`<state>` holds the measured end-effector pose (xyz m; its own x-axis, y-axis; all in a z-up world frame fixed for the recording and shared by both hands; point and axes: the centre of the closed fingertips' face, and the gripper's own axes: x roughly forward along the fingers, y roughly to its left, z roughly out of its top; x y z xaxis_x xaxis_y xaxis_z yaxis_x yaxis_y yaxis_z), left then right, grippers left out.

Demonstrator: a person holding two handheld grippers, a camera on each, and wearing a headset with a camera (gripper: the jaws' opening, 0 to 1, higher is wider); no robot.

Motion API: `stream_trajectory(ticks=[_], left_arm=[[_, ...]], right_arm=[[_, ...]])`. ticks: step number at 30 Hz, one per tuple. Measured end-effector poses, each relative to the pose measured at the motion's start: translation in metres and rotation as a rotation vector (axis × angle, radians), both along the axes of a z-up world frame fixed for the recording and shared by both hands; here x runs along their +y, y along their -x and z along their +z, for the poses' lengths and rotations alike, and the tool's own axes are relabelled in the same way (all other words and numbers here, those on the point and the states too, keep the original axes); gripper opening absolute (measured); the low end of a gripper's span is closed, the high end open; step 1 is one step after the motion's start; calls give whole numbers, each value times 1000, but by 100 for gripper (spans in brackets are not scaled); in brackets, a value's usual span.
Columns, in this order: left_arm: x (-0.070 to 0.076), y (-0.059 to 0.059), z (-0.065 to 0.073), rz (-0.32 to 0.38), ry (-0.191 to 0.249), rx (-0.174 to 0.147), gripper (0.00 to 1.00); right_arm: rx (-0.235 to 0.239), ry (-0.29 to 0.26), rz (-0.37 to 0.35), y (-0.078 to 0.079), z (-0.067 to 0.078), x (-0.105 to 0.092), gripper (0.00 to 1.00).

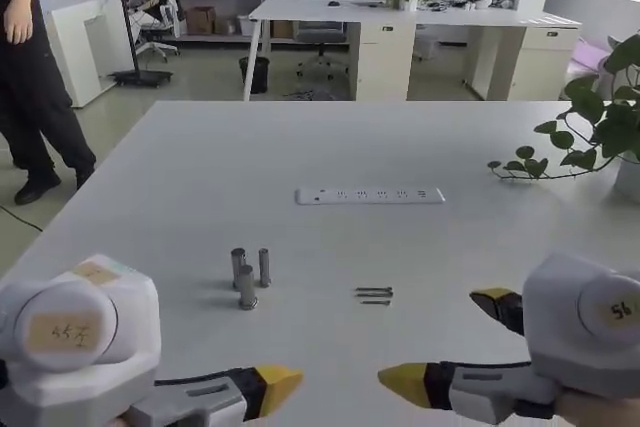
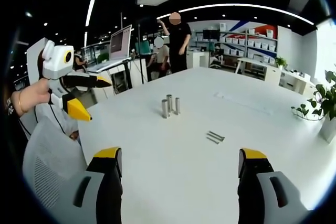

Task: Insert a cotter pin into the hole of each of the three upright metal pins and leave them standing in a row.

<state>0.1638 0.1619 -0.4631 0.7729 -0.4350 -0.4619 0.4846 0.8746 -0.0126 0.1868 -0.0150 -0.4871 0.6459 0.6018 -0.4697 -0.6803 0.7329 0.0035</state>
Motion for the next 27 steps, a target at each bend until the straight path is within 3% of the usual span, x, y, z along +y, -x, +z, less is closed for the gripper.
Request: stream_trajectory(ticks=[6, 12, 19, 27], left_arm=[[-1, -1, -2, -3, -6, 2, 96], [-4, -2, 0, -4, 17, -12, 92], [-4, -2, -3, 2, 21, -9, 89], [-2, -4, -4, 2, 13, -34, 86]], right_arm=[[-15, 5, 14, -14, 1, 7, 86], [-44, -11, 20, -32, 5, 17, 73], [-43, -42, 37, -53, 1, 35, 61], [-51, -51, 86, -72, -8, 55, 50]])
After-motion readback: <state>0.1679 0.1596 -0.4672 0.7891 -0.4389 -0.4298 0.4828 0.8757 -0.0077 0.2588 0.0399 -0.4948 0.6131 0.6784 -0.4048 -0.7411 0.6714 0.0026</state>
